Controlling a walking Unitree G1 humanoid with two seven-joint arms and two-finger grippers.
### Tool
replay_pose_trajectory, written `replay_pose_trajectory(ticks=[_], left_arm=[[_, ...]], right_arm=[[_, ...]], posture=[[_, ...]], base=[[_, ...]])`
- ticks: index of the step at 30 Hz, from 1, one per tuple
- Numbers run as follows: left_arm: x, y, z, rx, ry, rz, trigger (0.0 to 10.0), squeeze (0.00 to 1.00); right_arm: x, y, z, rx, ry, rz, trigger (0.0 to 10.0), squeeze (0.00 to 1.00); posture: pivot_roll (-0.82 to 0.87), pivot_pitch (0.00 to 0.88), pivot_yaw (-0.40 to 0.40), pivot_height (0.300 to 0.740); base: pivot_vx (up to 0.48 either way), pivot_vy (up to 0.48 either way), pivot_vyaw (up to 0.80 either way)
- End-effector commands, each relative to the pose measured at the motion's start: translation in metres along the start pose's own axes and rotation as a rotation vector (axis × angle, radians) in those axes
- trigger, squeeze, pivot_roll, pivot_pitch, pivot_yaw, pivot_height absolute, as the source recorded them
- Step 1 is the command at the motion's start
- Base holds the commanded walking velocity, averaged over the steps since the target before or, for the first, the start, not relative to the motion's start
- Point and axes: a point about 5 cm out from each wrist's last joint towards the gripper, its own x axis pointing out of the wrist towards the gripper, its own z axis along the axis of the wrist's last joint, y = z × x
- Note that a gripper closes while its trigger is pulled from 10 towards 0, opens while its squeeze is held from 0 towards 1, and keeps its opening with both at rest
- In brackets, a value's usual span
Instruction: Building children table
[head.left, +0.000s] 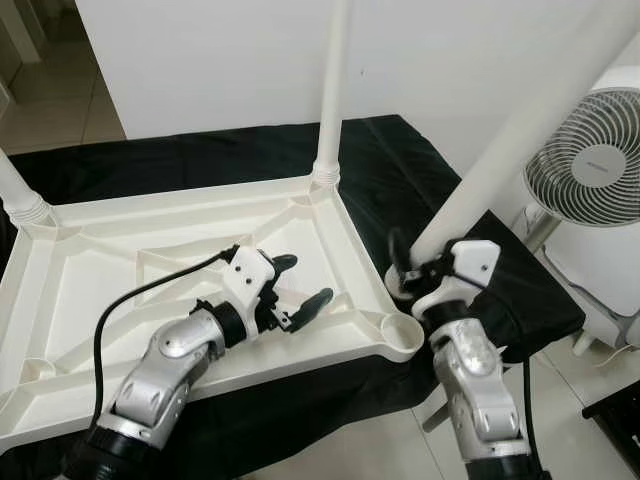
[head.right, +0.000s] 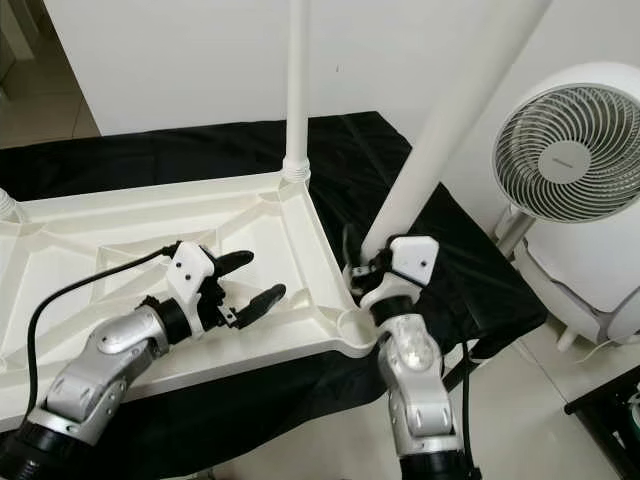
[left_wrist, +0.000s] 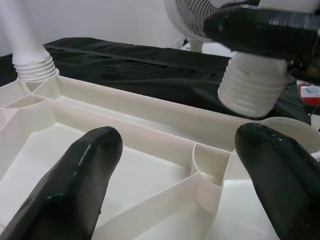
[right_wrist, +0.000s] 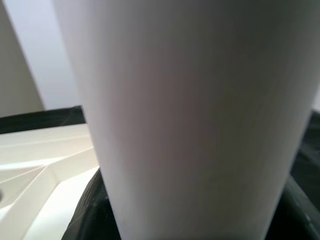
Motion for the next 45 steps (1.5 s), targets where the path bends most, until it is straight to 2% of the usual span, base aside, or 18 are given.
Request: replay_pose_trajectory(ticks=[1, 3, 10, 13, 15, 16, 17, 18, 21, 25, 33, 39, 41, 44, 45], left_arm=[[-0.003, 0.001, 0.0, 0.025, 0.009, 0.01, 10.0, 0.0], [-0.005, -0.003, -0.002, 0.021, 0.022, -0.006, 10.0, 0.0], [-0.007, -0.006, -0.001, 0.024, 0.027, -0.023, 10.0, 0.0], [-0.009, -0.007, -0.004, 0.06, 0.047, -0.034, 10.0, 0.0], [-0.008, -0.006, -0.006, 0.095, 0.069, -0.042, 10.0, 0.0], [-0.008, -0.006, -0.006, 0.095, 0.069, -0.042, 10.0, 0.0], [-0.006, -0.004, -0.008, 0.117, 0.088, -0.06, 10.0, 0.0], [-0.005, -0.003, -0.008, 0.128, 0.09, -0.063, 10.0, 0.0], [-0.003, -0.002, -0.007, 0.166, 0.098, -0.089, 10.0, 0.0], [0.002, -0.003, -0.007, 0.19, 0.112, -0.123, 10.0, 0.0], [0.007, -0.008, -0.01, 0.241, 0.123, -0.165, 10.0, 0.0], [0.009, -0.011, 0.002, 0.273, 0.065, -0.219, 10.0, 0.0], [0.01, -0.011, 0.001, 0.341, 0.081, -0.221, 10.0, 0.0], [0.01, -0.011, 0.001, 0.372, 0.087, -0.223, 10.0, 0.0], [0.011, -0.012, -0.006, 0.407, 0.122, -0.23, 10.0, 0.0]], right_arm=[[-0.001, 0.002, 0.004, 0.011, -0.012, 0.01, 10.0, 0.0], [-0.007, 0.005, 0.001, 0.018, 0.008, 0.03, 10.0, 0.0], [-0.013, 0.004, 0.001, 0.022, 0.028, 0.03, 10.0, 0.0], [-0.017, 0.004, 0.003, 0.035, 0.025, 0.025, 10.0, 0.0], [-0.018, 0.0, 0.008, 0.1, -0.005, -0.009, 10.0, 0.0], [-0.018, 0.0, 0.008, 0.1, -0.005, -0.009, 10.0, 0.0], [-0.007, -0.01, 0.023, 0.206, -0.089, -0.068, 10.0, 0.0], [-0.003, -0.014, 0.029, 0.244, -0.117, -0.087, 10.0, 0.0], [0.002, -0.019, 0.036, 0.267, -0.148, -0.112, 10.0, 0.0], [0.003, -0.028, 0.039, 0.248, -0.162, -0.144, 10.0, 0.0], [0.0, -0.036, 0.04, 0.232, -0.151, -0.166, 10.0, 0.0], [-0.003, -0.037, 0.038, 0.228, -0.139, -0.174, 10.0, 0.0], [-0.004, -0.037, 0.037, 0.227, -0.135, -0.174, 10.0, 0.0], [-0.004, -0.037, 0.037, 0.227, -0.133, -0.174, 10.0, 0.0], [-0.004, -0.037, 0.037, 0.222, -0.131, -0.172, 10.0, 0.0]], posture=[[0.06, 0.09, -0.014, 0.74], [0.06, 0.098, -0.017, 0.74], [0.06, 0.108, -0.014, 0.74], [0.06, 0.113, -0.013, 0.74], [0.06, 0.118, -0.013, 0.74], [0.06, 0.118, -0.013, 0.74], [0.05, 0.121, -0.013, 0.74], [0.05, 0.121, -0.013, 0.74], [0.05, 0.121, -0.014, 0.74], [0.05, 0.122, -0.009, 0.74], [0.04, 0.125, -0.003, 0.74], [0.03, 0.13, 0.006, 0.74], [0.03, 0.13, 0.005, 0.74], [0.03, 0.13, 0.005, 0.74], [0.03, 0.131, 0.004, 0.74]], base=[[0.0, 0.0, 0.0], [0.0, 0.0, 0.0], [0.0, 0.0, 0.0], [0.0, 0.0, 0.0], [0.0, 0.0, 0.0], [0.0, 0.0, 0.0], [0.0, 0.0, 0.0], [0.0, 0.0, 0.0], [0.0, 0.0, 0.0], [0.0, 0.0, 0.0], [0.0, 0.0, 0.0], [0.0, 0.0, 0.0], [0.0, 0.0, 0.0], [0.0, 0.0, 0.0], [0.0, 0.0, 0.0]])
